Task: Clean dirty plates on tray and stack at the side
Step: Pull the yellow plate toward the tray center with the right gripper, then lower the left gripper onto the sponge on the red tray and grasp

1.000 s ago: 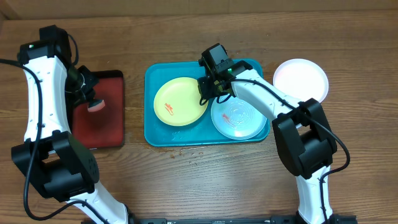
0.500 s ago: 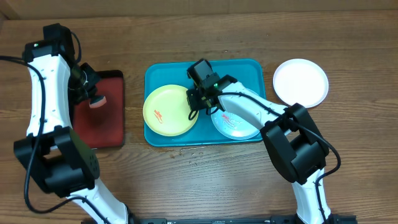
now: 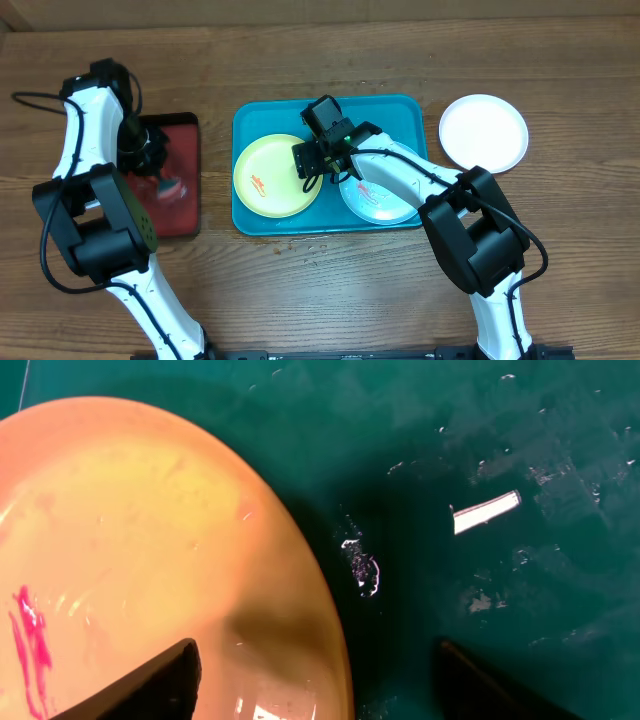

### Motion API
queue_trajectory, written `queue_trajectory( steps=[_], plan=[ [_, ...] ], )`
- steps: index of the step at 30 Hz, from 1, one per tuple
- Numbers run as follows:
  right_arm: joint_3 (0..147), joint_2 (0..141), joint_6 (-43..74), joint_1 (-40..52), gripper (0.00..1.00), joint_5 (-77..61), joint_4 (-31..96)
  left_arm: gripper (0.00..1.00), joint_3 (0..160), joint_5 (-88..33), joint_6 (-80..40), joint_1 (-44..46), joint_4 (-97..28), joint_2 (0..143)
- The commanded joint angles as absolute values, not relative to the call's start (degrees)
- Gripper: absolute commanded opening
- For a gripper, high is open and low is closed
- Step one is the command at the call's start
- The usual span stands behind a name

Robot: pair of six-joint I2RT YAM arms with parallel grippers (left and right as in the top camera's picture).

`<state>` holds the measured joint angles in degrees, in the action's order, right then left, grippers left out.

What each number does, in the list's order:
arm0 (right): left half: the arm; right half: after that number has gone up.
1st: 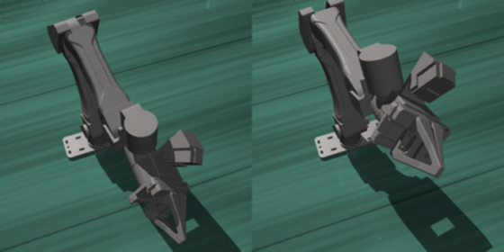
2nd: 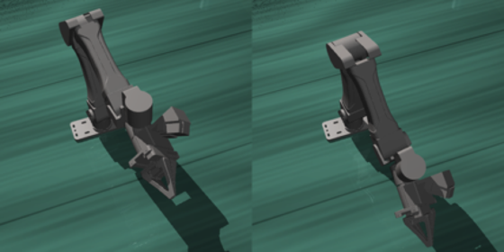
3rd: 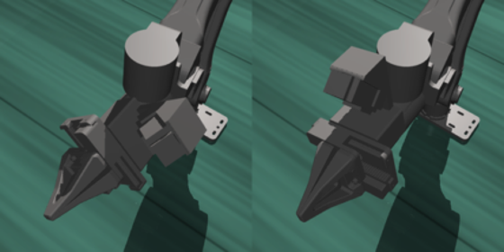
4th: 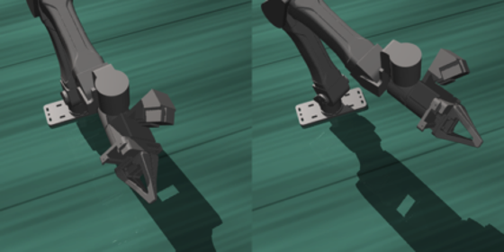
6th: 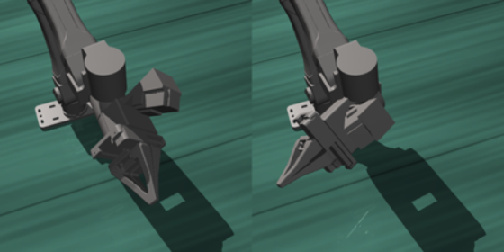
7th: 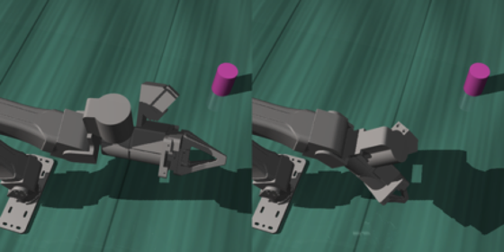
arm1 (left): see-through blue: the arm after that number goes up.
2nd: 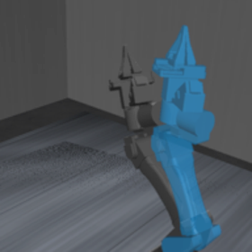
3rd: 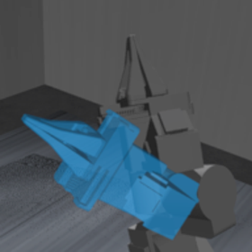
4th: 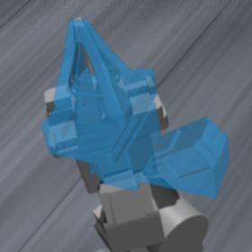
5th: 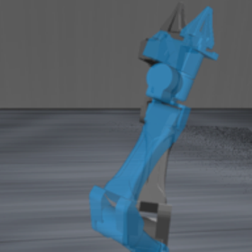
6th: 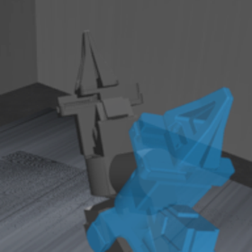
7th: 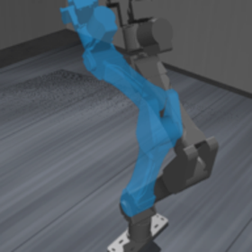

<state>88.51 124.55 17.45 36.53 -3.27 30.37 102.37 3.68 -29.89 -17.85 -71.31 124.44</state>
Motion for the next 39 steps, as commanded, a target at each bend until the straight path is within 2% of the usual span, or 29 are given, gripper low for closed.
queue_trajectory(
  steps=[1,8,11,13,15,17,18,21,24,25,26,39],
  plan=[
    [88.1,124.5,17.8,36.6,0.72,-4.1,30.5,0.32,102.3,4.7,-30.0,-19.5,-71.5,126.0],
    [88.1,124.5,17.8,36.6,0.73,-4.1,30.5,0.67,102.3,4.7,-30.0,-20.0,-71.5,126.0],
    [88.1,124.5,17.8,36.6,0.73,-4.1,30.4,0.77,102.3,4.7,-30.0,-20.0,-72.1,126.0],
    [88.1,124.5,17.8,36.6,0.79,-4.1,30.5,0.84,102.3,4.8,-30.0,-20.0,-72.2,126.0],
    [88.1,124.5,17.8,36.6,0.79,-4.1,30.5,0.90,102.3,4.9,-30.0,-20.0,-72.2,126.0],
    [88.1,124.5,17.8,36.6,0.84,-4.1,30.5,0.94,102.3,4.9,-30.0,-20.0,-72.1,126.1],
    [88.1,124.5,17.8,36.6,0.87,-4.1,30.5,0.95,102.3,4.9,-30.0,-20.0,-71.9,126.1],
    [88.1,124.5,17.8,36.6,0.87,-4.1,30.4,1.00,102.3,4.9,-30.0,-19.9,-71.9,126.1],
    [88.1,124.5,17.8,36.6,0.87,-4.1,30.4,1.00,102.3,4.9,-30.0,-19.9,-71.9,126.1],
    [88.1,124.5,17.8,36.6,0.89,-4.1,30.4,1.00,102.3,4.9,-30.0,-19.9,-71.9,126.1],
    [88.1,124.5,17.8,36.6,1.00,-4.1,30.4,1.00,102.3,5.0,-30.0,-19.9,-71.8,126.1],
    [88.1,124.5,17.8,36.6,1.00,-4.1,30.5,1.00,101.9,6.6,-30.0,-20.0,-70.6,126.2]
  ],
)
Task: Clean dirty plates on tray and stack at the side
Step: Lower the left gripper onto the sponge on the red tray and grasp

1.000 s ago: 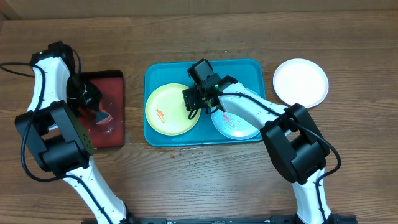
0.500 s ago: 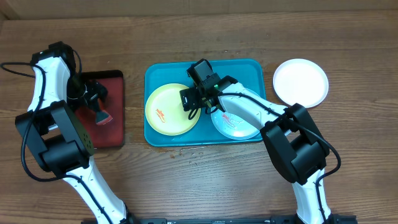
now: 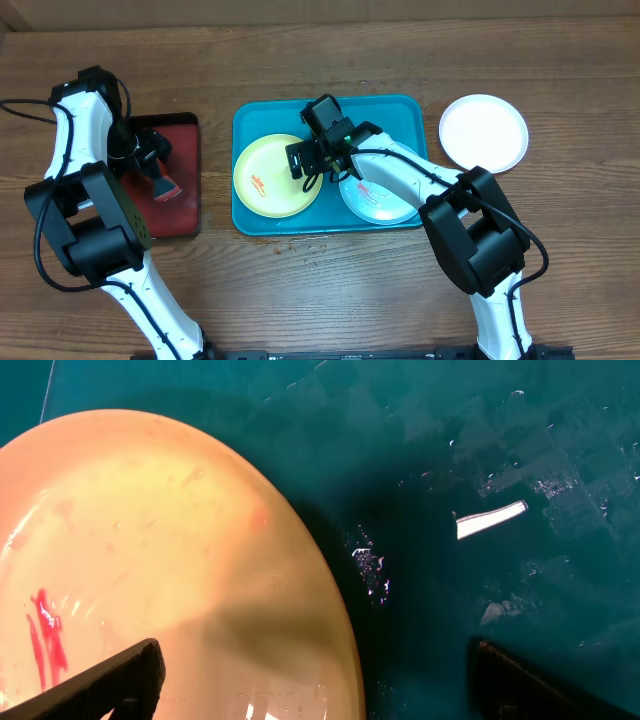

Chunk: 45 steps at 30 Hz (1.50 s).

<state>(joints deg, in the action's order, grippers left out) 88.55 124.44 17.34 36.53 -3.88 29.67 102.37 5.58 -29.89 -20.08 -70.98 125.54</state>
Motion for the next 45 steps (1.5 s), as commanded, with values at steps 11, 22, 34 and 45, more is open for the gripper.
queue_trajectory(
  steps=[11,22,34,45],
  plan=[
    [88.1,124.5,17.8,36.6,1.00,-4.1,30.7,0.96,98.0,3.8,-30.0,-20.0,-66.7,126.2],
    [88.1,124.5,17.8,36.6,1.00,-4.1,30.8,0.56,91.8,3.3,-29.6,-20.0,-55.4,126.2],
    [88.1,124.5,17.8,36.6,1.00,-4.1,30.2,0.45,89.8,4.3,-24.4,-20.1,-55.1,126.2],
    [88.1,124.5,17.8,36.6,1.00,-4.1,30.2,1.00,92.7,-5.4,-24.4,-20.1,-66.8,126.2]
  ],
)
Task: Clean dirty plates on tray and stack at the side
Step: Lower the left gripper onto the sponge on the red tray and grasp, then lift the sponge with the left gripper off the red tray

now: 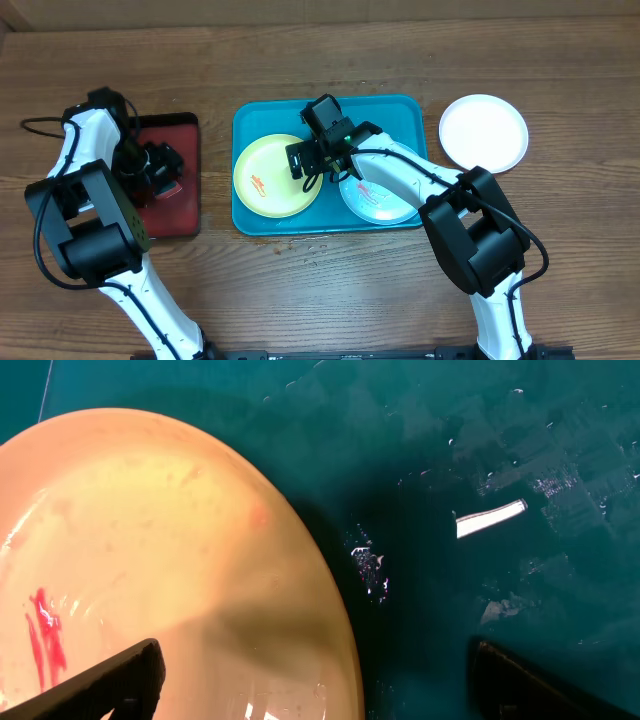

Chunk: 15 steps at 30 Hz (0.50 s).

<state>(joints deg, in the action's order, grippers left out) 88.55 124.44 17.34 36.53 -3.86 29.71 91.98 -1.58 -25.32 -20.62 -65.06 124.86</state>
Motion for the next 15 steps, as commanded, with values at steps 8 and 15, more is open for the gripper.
queue_trajectory(
  steps=[8,15],
  plan=[
    [88.1,124.5,17.8,36.6,1.00,-4.1,30.2,0.66,94.4,-5.8,-24.0,-20.1,-71.5,126.2],
    [88.1,124.5,17.8,36.6,1.00,-4.1,30.3,0.30,94.4,-5.0,-24.0,-20.3,-71.0,126.2]
  ],
)
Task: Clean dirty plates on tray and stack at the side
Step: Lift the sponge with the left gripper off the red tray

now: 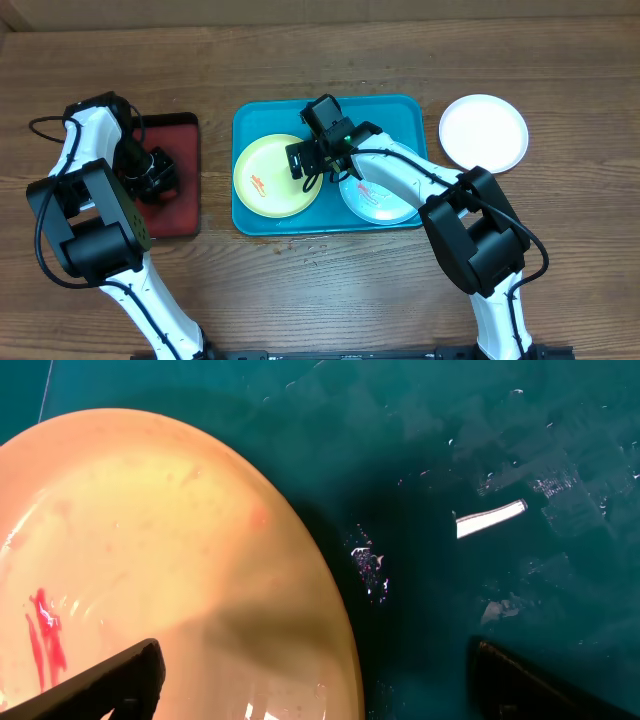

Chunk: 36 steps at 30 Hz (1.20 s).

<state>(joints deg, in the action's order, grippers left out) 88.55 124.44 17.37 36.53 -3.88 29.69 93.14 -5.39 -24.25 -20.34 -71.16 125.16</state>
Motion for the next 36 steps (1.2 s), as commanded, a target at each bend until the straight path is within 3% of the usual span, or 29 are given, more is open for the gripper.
queue_trajectory(
  steps=[1,3,5,9,10,13,14,15,24,26,28,29,32,34,36],
  plan=[
    [88.1,124.5,17.8,36.6,1.00,-4.1,30.3,0.26,94.4,-4.0,-24.0,-20.3,-70.6,126.2],
    [88.1,124.5,17.8,36.6,1.00,-4.1,30.3,0.20,94.4,-1.7,-24.0,-20.3,-69.9,126.2],
    [88.1,124.5,17.8,36.6,1.00,-4.1,30.4,0.06,94.4,0.6,-24.0,-20.3,-68.9,126.2],
    [88.1,124.5,17.8,36.6,1.00,-4.1,30.5,0.05,94.4,2.0,-24.0,-20.3,-68.2,126.2],
    [88.1,124.5,17.8,36.6,1.00,-4.1,30.5,0.13,94.4,2.1,-24.0,-20.3,-68.0,126.2],
    [88.1,124.5,17.8,36.6,1.00,-4.1,30.5,0.77,94.4,2.5,-23.9,-20.3,-66.9,126.2],
    [88.1,124.5,17.8,36.6,1.00,-4.1,30.5,0.91,94.4,3.1,-23.9,-20.3,-66.5,126.2],
    [88.1,124.5,17.8,36.6,1.00,-4.1,30.5,0.98,94.4,4.0,-23.7,-20.3,-66.0,126.2],
    [88.1,124.5,17.8,36.6,1.00,-4.1,30.5,1.00,94.4,7.9,-16.5,-20.3,-61.3,126.2],
    [88.1,124.5,17.8,36.6,1.00,-4.1,30.5,0.90,94.4,7.9,-16.4,-20.2,-60.7,126.2],
    [88.1,124.5,17.8,36.6,1.00,-4.1,30.5,0.52,94.4,7.9,-16.3,-20.1,-60.8,126.2],
    [88.1,124.5,17.8,36.6,1.00,-4.1,30.5,0.42,94.4,7.9,-16.3,-20.1,-61.0,126.2],
    [88.1,124.5,17.8,36.6,1.00,-4.1,30.5,0.27,94.4,7.9,-16.3,-20.1,-61.9,126.2],
    [88.1,124.5,17.8,36.6,1.00,-4.1,30.4,0.08,94.4,7.9,-16.3,-20.1,-62.7,126.2],
    [88.1,124.5,17.8,36.6,1.00,-4.1,30.4,0.04,94.7,7.9,-16.3,-20.1,-63.8,126.2]
  ],
)
